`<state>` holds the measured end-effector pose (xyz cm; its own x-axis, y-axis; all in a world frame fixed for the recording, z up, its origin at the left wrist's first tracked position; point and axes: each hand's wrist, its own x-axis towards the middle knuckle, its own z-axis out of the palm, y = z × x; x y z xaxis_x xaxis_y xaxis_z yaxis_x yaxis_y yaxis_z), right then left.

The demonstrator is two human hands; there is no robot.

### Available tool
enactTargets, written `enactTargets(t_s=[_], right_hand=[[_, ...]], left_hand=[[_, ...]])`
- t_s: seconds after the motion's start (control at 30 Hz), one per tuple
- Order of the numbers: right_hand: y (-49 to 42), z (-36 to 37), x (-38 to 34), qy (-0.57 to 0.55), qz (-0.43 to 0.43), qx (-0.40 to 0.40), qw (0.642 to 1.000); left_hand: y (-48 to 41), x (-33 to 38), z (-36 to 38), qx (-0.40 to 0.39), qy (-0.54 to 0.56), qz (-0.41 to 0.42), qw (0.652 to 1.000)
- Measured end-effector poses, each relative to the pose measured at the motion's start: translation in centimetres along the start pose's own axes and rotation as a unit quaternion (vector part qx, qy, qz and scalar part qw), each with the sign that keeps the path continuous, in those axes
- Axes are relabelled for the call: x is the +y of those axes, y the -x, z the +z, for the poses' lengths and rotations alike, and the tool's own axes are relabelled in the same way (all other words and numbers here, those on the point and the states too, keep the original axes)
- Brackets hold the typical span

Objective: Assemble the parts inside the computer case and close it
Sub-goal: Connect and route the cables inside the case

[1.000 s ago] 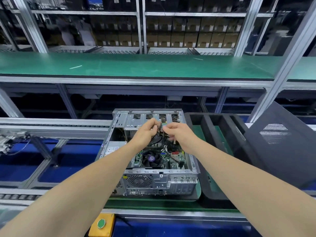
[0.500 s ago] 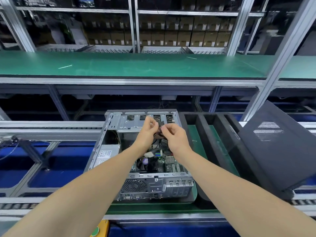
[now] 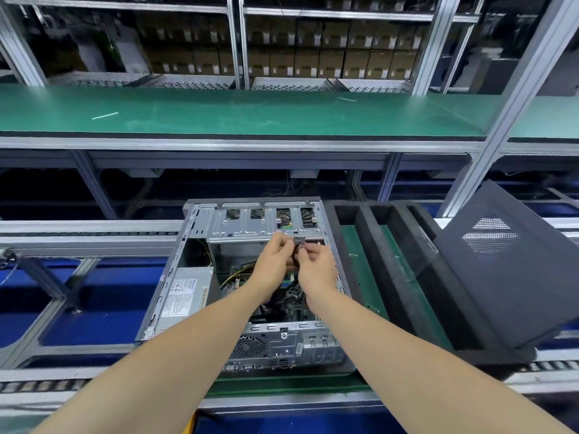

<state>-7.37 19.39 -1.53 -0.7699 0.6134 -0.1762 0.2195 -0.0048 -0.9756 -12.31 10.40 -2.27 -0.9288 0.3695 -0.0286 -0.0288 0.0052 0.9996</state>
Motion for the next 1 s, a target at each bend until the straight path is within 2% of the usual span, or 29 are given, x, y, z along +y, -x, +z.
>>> enactTargets(t_s=[0.13, 0.27, 0.4, 0.7, 0.77, 0.9, 1.0], right_hand=[[-0.1, 0.6, 0.3, 0.050, 0.005, -0.002, 0.999], [-0.1, 1.1, 0.7, -0.035, 0.060, 0.013, 0.998], [-0.4, 1.2, 0.8, -0.082, 0.093, 0.019, 0.992], [-0.1, 1.1, 0.5, -0.075, 0.086, 0.019, 0.993], [0.0, 1.0, 0.5, -0.069, 0.074, 0.013, 0.995], [0.2, 0.7, 0.6, -0.077, 0.036, 0.000, 0.996], [0.4, 0.6, 0.4, -0.112, 0.014, -0.019, 0.993]], left_hand=[[0.4, -0.2, 0.0, -0.021, -0.025, 0.010, 0.999], [0.0, -0.9, 0.7, -0.025, -0.064, -0.004, 0.998], [-0.2, -1.4, 1.0, -0.025, -0.054, -0.017, 0.998], [-0.2, -1.2, 0.5, -0.038, 0.017, -0.023, 0.999], [-0.2, -1.1, 0.2, -0.013, -0.011, -0.015, 1.000], [-0.5, -1.0, -0.7, 0.053, -0.114, 0.050, 0.991], [-0.3, -0.6, -1.1, 0.099, -0.115, 0.083, 0.985]])
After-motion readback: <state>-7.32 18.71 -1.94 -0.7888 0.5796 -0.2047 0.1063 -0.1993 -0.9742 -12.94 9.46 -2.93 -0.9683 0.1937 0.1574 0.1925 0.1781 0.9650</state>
